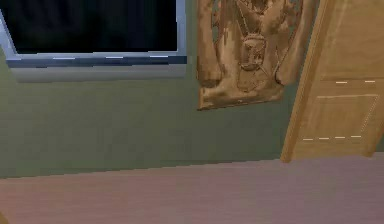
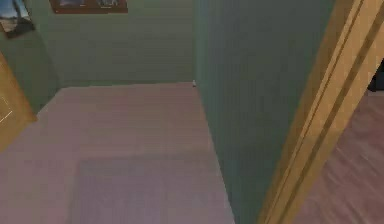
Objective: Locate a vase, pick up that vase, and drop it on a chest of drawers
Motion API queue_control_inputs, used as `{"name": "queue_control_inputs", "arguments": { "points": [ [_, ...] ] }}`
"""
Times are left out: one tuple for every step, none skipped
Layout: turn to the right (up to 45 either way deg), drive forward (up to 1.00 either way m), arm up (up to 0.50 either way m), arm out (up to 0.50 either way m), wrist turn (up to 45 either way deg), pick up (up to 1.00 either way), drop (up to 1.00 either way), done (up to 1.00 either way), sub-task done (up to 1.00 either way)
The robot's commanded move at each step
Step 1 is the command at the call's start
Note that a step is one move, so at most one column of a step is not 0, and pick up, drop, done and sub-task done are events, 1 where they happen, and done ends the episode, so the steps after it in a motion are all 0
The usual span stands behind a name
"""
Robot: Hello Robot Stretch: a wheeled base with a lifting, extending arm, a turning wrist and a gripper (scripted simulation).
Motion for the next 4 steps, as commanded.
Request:
{"name": "queue_control_inputs", "arguments": {
  "points": [
    [0.0,0.65,0.0,0.0,0.0,0.0,0.0,0.0,0.0],
    [-42.0,0.0,0.0,0.0,0.0,0.0,0.0,0.0,0.0],
    [0.0,0.5,0.0,0.0,0.0,0.0,0.0,0.0,0.0],
    [-45.0,0.0,0.0,0.0,0.0,0.0,0.0,0.0,0.0]
  ]
}}
